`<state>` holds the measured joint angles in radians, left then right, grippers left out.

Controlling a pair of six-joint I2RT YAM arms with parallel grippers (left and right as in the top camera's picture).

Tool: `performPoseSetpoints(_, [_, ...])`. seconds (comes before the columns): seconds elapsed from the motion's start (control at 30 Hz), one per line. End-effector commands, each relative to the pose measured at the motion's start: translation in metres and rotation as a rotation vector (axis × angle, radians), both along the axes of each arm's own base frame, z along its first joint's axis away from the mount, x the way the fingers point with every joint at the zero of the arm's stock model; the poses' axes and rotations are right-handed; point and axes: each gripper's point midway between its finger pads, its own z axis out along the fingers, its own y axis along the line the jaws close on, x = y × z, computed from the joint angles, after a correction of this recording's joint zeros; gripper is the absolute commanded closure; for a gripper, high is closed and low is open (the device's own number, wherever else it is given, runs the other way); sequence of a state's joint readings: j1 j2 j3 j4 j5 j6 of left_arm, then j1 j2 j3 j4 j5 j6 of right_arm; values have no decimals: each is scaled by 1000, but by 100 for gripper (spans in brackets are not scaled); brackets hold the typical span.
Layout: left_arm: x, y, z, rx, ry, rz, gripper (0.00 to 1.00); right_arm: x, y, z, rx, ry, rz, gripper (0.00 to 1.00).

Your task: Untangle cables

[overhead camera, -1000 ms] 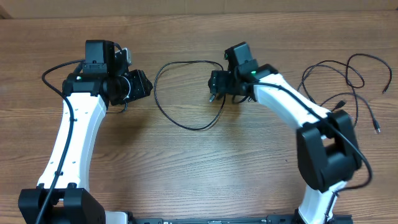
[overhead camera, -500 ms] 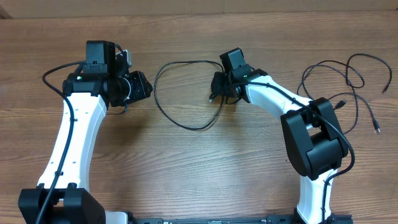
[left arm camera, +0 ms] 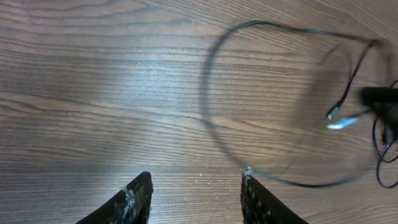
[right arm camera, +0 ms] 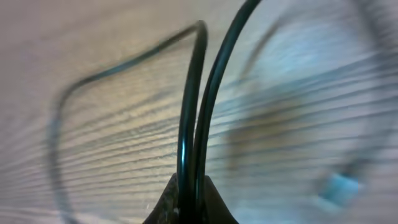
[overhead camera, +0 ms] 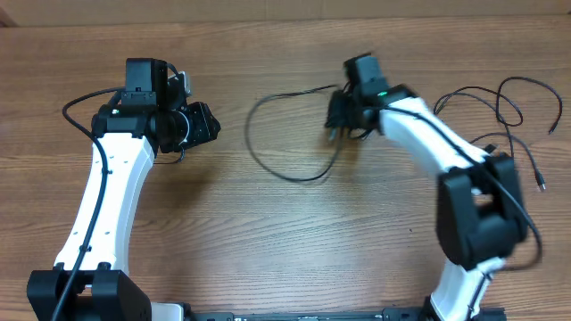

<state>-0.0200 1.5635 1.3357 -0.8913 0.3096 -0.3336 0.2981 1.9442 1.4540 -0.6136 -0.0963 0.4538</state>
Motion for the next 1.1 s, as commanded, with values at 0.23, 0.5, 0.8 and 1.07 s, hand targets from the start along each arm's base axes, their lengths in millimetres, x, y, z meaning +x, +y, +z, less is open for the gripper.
performPoseSetpoints(0.23, [1, -2, 12, 0, -33, -3, 54, 11, -188, 168, -121, -273, -320, 96])
performPoseSetpoints(0.5, [2, -2, 12, 0, -38, -3, 54, -19, -304, 169, -164, -221, -562, 96])
performPoseSetpoints(0.8, [3, -2, 13, 0, -44, -3, 54, -40, -358, 164, -178, -198, -685, 96])
performPoseSetpoints(1.07, [5, -2, 14, 0, -51, -3, 52, -46, -366, 161, -181, -180, -702, 11])
